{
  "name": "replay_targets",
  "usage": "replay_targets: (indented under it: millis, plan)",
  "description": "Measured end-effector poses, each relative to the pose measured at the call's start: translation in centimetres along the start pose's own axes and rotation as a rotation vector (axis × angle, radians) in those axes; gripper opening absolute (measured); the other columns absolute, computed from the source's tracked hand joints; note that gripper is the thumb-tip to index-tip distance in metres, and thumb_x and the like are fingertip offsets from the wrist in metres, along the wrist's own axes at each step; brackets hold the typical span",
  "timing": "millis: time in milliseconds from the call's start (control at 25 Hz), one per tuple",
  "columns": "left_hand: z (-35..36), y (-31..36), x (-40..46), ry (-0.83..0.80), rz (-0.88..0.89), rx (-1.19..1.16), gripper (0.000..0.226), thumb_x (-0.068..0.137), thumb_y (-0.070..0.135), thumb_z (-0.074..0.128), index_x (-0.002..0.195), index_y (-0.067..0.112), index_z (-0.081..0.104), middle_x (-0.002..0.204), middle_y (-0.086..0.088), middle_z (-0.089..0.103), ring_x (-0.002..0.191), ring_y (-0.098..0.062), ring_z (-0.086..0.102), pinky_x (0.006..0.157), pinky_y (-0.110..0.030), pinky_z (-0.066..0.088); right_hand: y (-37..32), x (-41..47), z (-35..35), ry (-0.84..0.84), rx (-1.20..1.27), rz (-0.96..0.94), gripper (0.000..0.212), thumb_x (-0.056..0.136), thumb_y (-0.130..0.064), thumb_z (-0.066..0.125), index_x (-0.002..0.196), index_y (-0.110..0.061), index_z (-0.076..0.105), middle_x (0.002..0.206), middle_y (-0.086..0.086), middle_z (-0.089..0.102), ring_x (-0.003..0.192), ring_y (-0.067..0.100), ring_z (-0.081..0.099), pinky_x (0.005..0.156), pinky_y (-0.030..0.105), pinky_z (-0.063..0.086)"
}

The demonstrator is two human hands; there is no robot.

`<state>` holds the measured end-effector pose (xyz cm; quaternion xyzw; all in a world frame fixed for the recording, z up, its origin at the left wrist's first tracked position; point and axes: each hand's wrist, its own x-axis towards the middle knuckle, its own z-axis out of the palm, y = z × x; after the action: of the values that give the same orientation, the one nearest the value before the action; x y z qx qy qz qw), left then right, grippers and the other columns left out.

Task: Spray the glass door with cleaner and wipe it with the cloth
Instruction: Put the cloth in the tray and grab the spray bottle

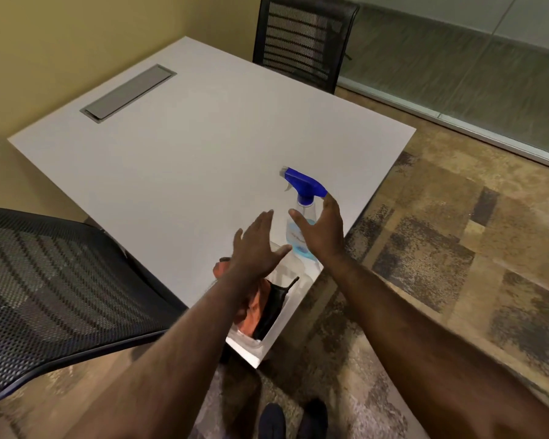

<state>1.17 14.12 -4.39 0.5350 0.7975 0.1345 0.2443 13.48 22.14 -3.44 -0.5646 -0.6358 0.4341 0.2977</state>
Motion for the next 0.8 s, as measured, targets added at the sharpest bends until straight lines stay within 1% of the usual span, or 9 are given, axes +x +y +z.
replay_targets:
  millis: [80, 120, 160, 240, 320, 440, 560, 720, 800]
  plan:
    - [0.3, 2.1, 1.0, -0.058, -0.002, 0.006, 0.083, 0.094, 0.057, 0.05, 0.158, 0.022, 0.01, 0.166, 0.0, 0.016, 0.153, -0.02, 0.019, 0.124, -0.055, 0.007, -0.8, 0.3, -0.4, -0.04, 0.018, 0.011, 0.066, 0.081, -0.034, 0.074, 0.134, -0.009, 0.043, 0.136, 0.009, 0.052, 0.125, 0.023, 0.05, 0.091, 0.021, 0.035]
    - [0.6, 2.9, 1.1, -0.058, 0.0, -0.004, 0.079, 0.096, 0.056, 0.047, 0.158, 0.021, 0.012, 0.166, -0.001, 0.019, 0.152, -0.021, 0.022, 0.124, -0.056, 0.004, -0.9, 0.1, -0.4, -0.046, 0.019, 0.013, 0.06, 0.082, -0.031, 0.073, 0.131, -0.009, 0.047, 0.132, 0.009, 0.057, 0.12, 0.023, 0.054, 0.088, 0.02, 0.036]
    - [0.6, 3.5, 1.2, -0.04, 0.006, -0.025, 0.074, 0.098, 0.053, 0.045, 0.157, 0.02, 0.015, 0.163, -0.002, 0.027, 0.15, -0.022, 0.029, 0.124, -0.056, 0.003, -1.0, -0.2, -0.3, -0.043, 0.007, 0.013, 0.054, 0.083, -0.029, 0.073, 0.128, -0.009, 0.05, 0.128, 0.009, 0.06, 0.117, 0.023, 0.056, 0.086, 0.019, 0.037]
    - [0.8, 4.3, 1.7, 0.009, 0.019, -0.061, 0.065, 0.1, 0.046, 0.044, 0.156, 0.018, 0.023, 0.151, -0.006, 0.049, 0.141, -0.025, 0.045, 0.124, -0.056, 0.003, -1.2, -0.4, -0.4, -0.022, -0.016, 0.014, 0.046, 0.085, -0.026, 0.07, 0.124, -0.007, 0.054, 0.121, 0.011, 0.064, 0.112, 0.024, 0.06, 0.085, 0.021, 0.039]
    - [0.7, 4.8, 1.9, 0.049, 0.024, -0.093, 0.061, 0.101, 0.043, 0.044, 0.154, 0.017, 0.029, 0.139, -0.008, 0.062, 0.133, -0.025, 0.053, 0.125, -0.054, 0.002, -1.4, -0.6, -0.9, -0.01, -0.02, 0.007, 0.042, 0.087, -0.024, 0.069, 0.122, -0.005, 0.056, 0.117, 0.012, 0.066, 0.109, 0.026, 0.063, 0.087, 0.025, 0.043]
    - [0.6, 5.1, 1.4, 0.114, 0.076, -0.117, 0.059, 0.102, 0.043, 0.042, 0.154, 0.019, 0.03, 0.134, -0.008, 0.065, 0.129, -0.024, 0.057, 0.124, -0.051, 0.0, -2.3, -1.4, -1.8, 0.019, -0.017, -0.04, 0.039, 0.087, -0.025, 0.068, 0.119, -0.005, 0.058, 0.114, 0.012, 0.068, 0.106, 0.026, 0.064, 0.089, 0.029, 0.047]
    - [-1.0, 5.5, 0.2, 0.196, 0.131, -0.165, 0.059, 0.102, 0.043, 0.044, 0.154, 0.02, 0.03, 0.137, -0.007, 0.063, 0.13, -0.022, 0.057, 0.124, -0.048, -0.002, -4.2, -2.7, -3.1, 0.039, -0.025, -0.112, 0.037, 0.087, -0.029, 0.068, 0.115, -0.006, 0.061, 0.11, 0.01, 0.07, 0.102, 0.022, 0.065, 0.086, 0.027, 0.047]
    - [-4.5, 5.4, -2.6, 0.354, 0.232, -0.171, 0.055, 0.1, 0.04, 0.052, 0.147, 0.013, 0.044, 0.125, -0.01, 0.07, 0.122, -0.023, 0.063, 0.126, -0.05, 0.001, -7.7, -4.9, -4.2, 0.052, -0.052, -0.245, 0.037, 0.086, -0.031, 0.069, 0.111, -0.004, 0.063, 0.106, 0.01, 0.071, 0.092, 0.012, 0.062, 0.08, 0.021, 0.044]
    - [-5.9, 5.1, -4.3, 0.42, 0.247, -0.168, 0.053, 0.099, 0.039, 0.055, 0.144, 0.012, 0.049, 0.119, -0.011, 0.073, 0.119, -0.024, 0.065, 0.126, -0.052, 0.004, -9.0, -5.9, -4.2, 0.046, -0.043, -0.297, 0.038, 0.085, -0.031, 0.07, 0.111, -0.004, 0.063, 0.105, 0.009, 0.072, 0.093, 0.014, 0.064, 0.08, 0.02, 0.045]
